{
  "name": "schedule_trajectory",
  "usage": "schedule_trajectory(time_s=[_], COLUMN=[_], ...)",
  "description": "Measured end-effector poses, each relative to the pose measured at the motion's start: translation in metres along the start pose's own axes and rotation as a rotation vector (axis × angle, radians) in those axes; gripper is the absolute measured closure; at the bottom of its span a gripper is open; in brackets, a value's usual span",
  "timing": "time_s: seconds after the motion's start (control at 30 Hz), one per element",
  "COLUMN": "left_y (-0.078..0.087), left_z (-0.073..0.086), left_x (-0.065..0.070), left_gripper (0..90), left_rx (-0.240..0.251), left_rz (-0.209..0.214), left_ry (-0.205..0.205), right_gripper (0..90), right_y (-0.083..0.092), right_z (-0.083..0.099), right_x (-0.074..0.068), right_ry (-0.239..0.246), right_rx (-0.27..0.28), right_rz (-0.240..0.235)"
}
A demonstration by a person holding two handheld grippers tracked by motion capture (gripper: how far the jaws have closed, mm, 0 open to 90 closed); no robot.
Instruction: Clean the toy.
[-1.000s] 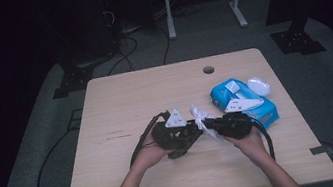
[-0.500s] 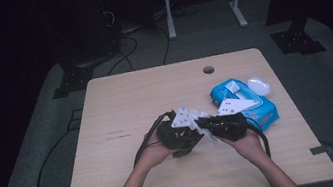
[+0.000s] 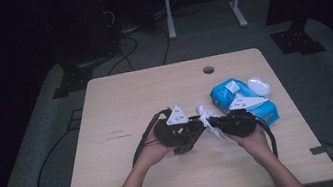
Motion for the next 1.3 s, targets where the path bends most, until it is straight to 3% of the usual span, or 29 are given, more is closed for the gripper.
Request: schedule_trajectory(time_s=[0.23,0.4,0.53,0.83,0.97,1.3], left_y=[0.003,0.003,0.014,0.038,0.046,0.055], left_z=[-0.004,0.0,0.013,0.048,0.064,0.084], left_x=[0.002,0.004,0.002,0.0,-0.001,0.0], left_gripper=[58.0,57.8,57.8,57.9,57.8,57.9], left_rx=[0.036,0.041,0.074,0.11,0.126,0.132], left_rz=[0.012,0.006,0.016,0.009,0.025,0.03], left_ry=[-0.001,0.002,0.036,0.095,0.141,0.166], right_gripper=[86.6,86.7,86.8,86.8,86.8,86.9], right_y=[0.013,0.011,0.004,-0.022,-0.036,-0.052], right_z=[-0.013,-0.018,-0.024,-0.038,-0.041,-0.042], right_x=[-0.009,-0.017,-0.028,-0.064,-0.08,-0.102], right_ry=[0.033,0.05,0.063,0.147,0.178,0.221], right_rx=[0.046,0.057,0.059,0.033,0.023,0.011], right_rz=[0.02,-0.003,-0.033,-0.088,-0.109,-0.128])
Point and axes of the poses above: each handheld gripper's, and its own axes: y roughly backward along the jaws, z roughly out of its underside, x roughly to its right, the point moved 7 cm from there along -y, roughly forward along the jaws, and after that the axes turned 7 degrees about -x, right-handed, at the moved point
